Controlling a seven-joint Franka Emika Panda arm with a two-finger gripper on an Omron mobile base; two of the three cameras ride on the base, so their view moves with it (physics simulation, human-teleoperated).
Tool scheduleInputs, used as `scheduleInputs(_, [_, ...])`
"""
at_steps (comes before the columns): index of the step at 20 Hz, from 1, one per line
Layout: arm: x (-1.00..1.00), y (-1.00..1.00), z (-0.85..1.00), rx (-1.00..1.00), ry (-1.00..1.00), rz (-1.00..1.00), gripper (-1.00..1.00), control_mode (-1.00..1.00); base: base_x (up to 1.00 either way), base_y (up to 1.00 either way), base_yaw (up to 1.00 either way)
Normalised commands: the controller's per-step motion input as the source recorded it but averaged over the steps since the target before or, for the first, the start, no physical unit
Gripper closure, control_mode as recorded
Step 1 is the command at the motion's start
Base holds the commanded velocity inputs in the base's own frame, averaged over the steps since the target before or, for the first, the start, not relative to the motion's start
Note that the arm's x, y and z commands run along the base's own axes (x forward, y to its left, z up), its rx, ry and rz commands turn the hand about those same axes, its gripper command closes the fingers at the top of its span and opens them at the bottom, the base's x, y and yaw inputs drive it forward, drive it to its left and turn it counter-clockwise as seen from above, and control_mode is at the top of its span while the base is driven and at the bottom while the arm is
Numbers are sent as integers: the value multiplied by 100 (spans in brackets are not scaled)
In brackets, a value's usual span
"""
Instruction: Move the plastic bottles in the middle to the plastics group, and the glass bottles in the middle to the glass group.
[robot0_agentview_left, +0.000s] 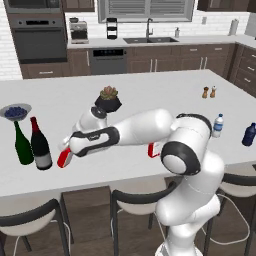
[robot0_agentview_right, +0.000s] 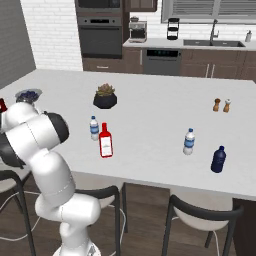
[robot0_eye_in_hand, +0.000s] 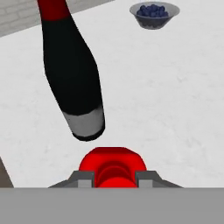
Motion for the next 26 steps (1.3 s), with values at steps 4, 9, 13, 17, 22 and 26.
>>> scheduleInputs(4, [27, 22, -35, 0, 0, 1, 100, -100, 0, 0, 0])
scheduleInputs(9, [31, 25, -27, 0, 0, 0, 100, -100, 0, 0, 0])
scheduleInputs(13, [8, 22, -35, 0, 0, 0, 100, -100, 0, 0, 0])
scheduleInputs(17, [-14, 7, -40, 0, 6, 0, 100, -100, 0, 0, 0])
scheduleInputs(22, [-25, 3, -42, 0, 6, 0, -100, -100, 0, 0, 0])
scheduleInputs(26, [-3, -15, -26, 0, 3, 0, -100, -100, 0, 0, 0])
